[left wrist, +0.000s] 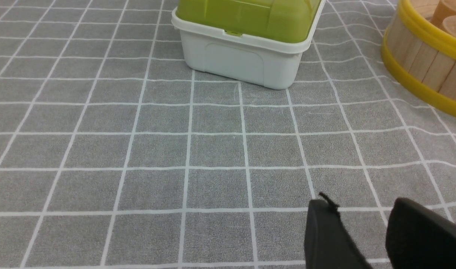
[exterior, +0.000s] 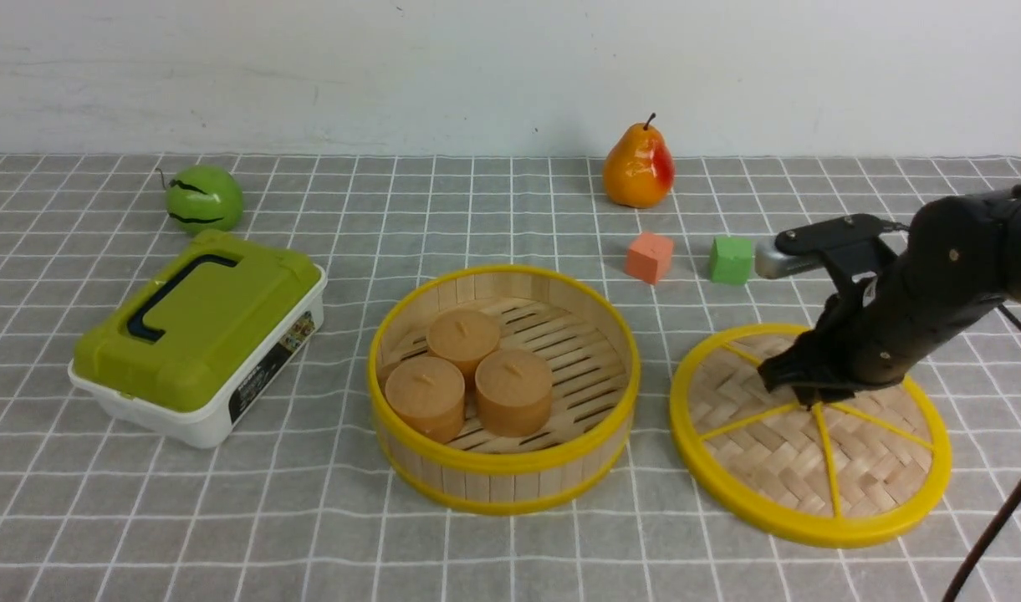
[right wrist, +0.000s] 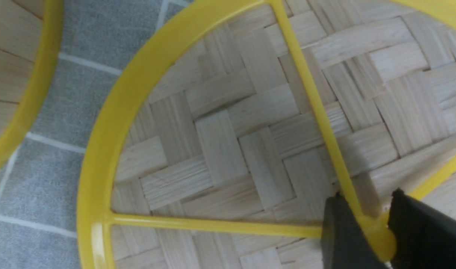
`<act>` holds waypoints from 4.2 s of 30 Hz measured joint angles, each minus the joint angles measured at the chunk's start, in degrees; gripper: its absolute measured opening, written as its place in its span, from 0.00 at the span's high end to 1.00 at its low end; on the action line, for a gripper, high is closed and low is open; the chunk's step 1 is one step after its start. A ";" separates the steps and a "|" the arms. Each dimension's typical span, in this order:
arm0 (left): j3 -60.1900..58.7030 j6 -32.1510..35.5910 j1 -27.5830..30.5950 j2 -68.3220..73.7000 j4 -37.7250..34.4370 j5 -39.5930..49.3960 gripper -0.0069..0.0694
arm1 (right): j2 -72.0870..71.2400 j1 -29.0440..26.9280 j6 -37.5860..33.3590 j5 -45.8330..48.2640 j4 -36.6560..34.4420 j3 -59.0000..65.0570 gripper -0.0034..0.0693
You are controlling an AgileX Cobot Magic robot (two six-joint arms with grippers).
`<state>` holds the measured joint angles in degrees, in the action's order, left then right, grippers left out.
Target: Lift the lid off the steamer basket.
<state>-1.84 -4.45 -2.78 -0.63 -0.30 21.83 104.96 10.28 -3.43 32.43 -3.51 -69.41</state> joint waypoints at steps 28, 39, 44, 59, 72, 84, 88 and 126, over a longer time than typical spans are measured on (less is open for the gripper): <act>0.00 0.00 0.00 0.00 0.00 0.16 0.60 | -60.41 0.00 -4.09 26.41 -5.96 6.60 0.98; 0.00 0.00 0.00 0.00 -0.05 0.16 0.60 | -76.72 0.00 -4.09 32.61 -3.50 18.31 0.97; 0.00 0.00 0.00 0.00 -0.05 0.16 0.60 | -86.73 0.00 -4.09 23.23 -2.72 27.64 0.96; 0.00 0.00 0.00 0.00 -0.05 0.16 0.60 | -105.53 -10.24 13.27 -20.84 7.39 70.26 0.94; 0.00 0.00 0.00 0.00 -0.05 0.16 0.60 | -105.53 -15.91 16.44 -15.74 8.42 70.94 0.92; 0.00 0.00 0.00 0.00 -0.05 0.16 0.60 | -105.53 -11.44 16.44 -10.92 8.66 70.61 0.90; 0.00 0.00 0.00 0.00 -0.05 0.16 0.60 | -105.53 -11.44 16.44 -10.61 9.01 70.55 0.90; 0.00 0.00 0.00 0.00 -0.05 0.16 0.60 | -105.53 -11.44 16.44 -10.48 9.07 70.50 0.86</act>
<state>-1.84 -4.45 -2.78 -0.63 -0.35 22.00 -0.57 -1.16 13.01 21.95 5.55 1.09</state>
